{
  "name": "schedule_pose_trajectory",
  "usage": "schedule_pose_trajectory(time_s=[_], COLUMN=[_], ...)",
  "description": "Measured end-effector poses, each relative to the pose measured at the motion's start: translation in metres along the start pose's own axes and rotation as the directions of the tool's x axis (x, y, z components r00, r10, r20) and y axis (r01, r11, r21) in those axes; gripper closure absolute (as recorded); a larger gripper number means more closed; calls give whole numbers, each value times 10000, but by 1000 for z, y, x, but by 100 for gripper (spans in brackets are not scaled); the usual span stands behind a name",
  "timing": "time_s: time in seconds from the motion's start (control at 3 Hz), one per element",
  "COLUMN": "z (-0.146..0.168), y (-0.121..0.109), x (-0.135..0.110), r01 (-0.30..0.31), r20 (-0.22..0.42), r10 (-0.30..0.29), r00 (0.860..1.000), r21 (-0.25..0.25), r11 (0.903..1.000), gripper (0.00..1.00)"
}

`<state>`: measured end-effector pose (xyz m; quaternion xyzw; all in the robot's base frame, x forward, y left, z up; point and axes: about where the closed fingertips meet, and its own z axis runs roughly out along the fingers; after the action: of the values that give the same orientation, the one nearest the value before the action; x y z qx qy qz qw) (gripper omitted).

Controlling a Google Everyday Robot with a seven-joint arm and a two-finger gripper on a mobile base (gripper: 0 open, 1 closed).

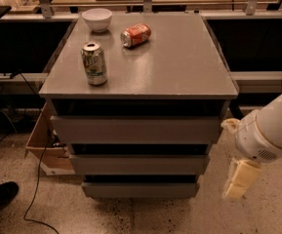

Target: Open bottom drawer

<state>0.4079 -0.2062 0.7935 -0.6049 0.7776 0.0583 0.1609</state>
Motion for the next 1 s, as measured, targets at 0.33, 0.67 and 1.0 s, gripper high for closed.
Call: schedule_pose_trajectory(time_s=[0.33, 0.67, 1.0], z=[70, 74, 106], y=[21, 23, 36], x=[9, 8, 6], r01=[41, 28, -95], r20=[403, 420, 579], r10=[-7, 7, 145], r00=[9992, 9991, 9982], r21=[-830, -833, -857], r11=[9965, 9965, 9963], gripper=[0, 0, 0])
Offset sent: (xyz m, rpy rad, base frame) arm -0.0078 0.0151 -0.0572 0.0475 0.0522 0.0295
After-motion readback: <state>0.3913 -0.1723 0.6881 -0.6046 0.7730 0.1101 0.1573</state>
